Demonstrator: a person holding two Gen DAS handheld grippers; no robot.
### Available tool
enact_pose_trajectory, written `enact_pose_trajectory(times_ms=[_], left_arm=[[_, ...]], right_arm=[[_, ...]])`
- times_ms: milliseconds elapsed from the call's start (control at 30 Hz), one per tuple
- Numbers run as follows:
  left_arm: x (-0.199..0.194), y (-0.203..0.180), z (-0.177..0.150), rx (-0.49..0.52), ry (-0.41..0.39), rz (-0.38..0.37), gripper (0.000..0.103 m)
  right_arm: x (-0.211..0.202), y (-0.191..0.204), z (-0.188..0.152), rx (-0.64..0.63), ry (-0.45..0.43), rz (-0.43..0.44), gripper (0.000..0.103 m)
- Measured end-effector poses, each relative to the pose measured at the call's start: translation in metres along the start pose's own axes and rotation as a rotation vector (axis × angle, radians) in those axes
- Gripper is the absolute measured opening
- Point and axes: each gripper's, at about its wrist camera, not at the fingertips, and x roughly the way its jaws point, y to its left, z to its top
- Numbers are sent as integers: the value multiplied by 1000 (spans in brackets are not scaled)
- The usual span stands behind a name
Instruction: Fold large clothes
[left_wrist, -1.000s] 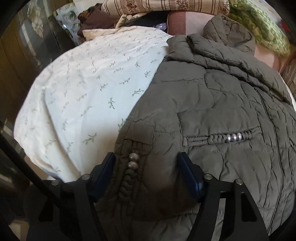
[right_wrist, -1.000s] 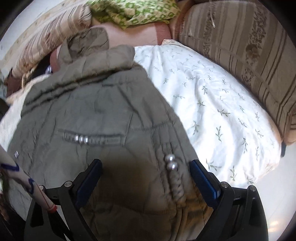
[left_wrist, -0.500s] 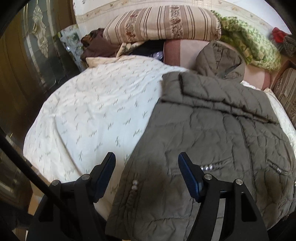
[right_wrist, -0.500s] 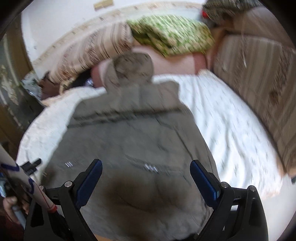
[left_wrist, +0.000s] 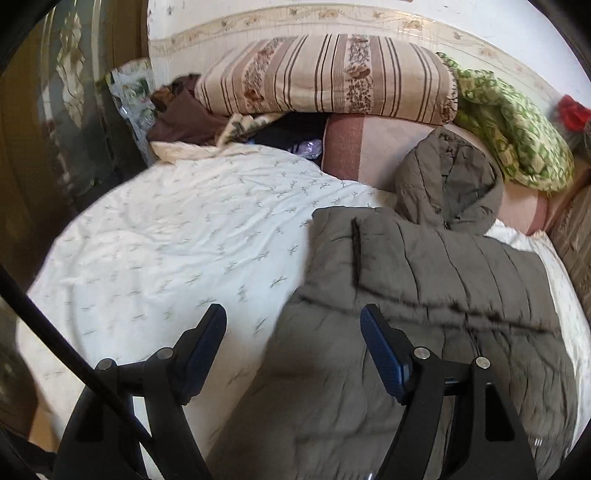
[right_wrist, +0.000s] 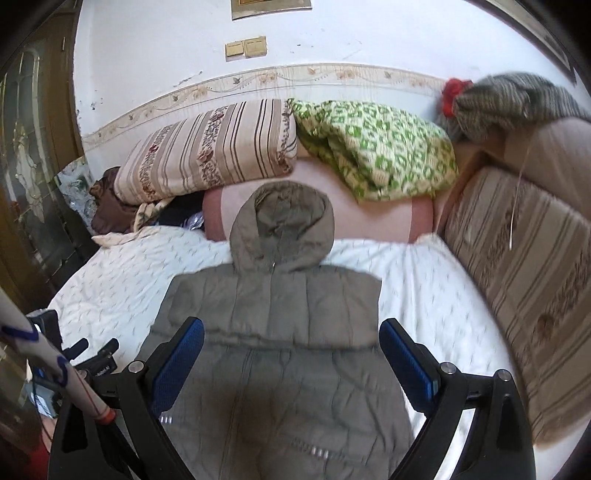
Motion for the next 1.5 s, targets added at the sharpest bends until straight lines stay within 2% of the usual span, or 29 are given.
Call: enact_pose_trajectory(times_ms=[100,200,333,533,733,833,1000,1133,1300,1367,1400,1467,1500], left_arm=[[38,2,11,-13,43,-12,74],[70,9,11,-5,80,7,74],[97,29,2,-13,109,68,74],[105,53,6,-61,128,58,74],[116,55,10,-72,148,45,74],[125,51,8,-59,170,48,74],[142,45,0,-34,226,45,74],[146,43,-3,-32,232,33,74],[151,43,-5,-40,241,28,74],[152,42,-5,-39,244,29,74],[152,42,-5,-38,244,30,74],[152,42,-4,-38,246,33,74],[152,42,-3,-39,247,34,74]], right_arm=[[25,9,25,-6,19,-16,98],[60,20,48,-17,56,-37,98],[122,34,74,-5,114,-51,98],[228,49,117,42,171,-89,98],[321,68,166,78,198,-110,98],[356,75,191,86,203,-123,98],[407,76,226,171,194,-115,98],[452,80,238,216,211,-121,98],[491,85,231,237,248,-128,98],[498,84,227,234,256,-137,93],[501,85,224,228,267,-140,85],[506,84,219,224,306,-122,53],[506,84,217,228,320,-102,21]])
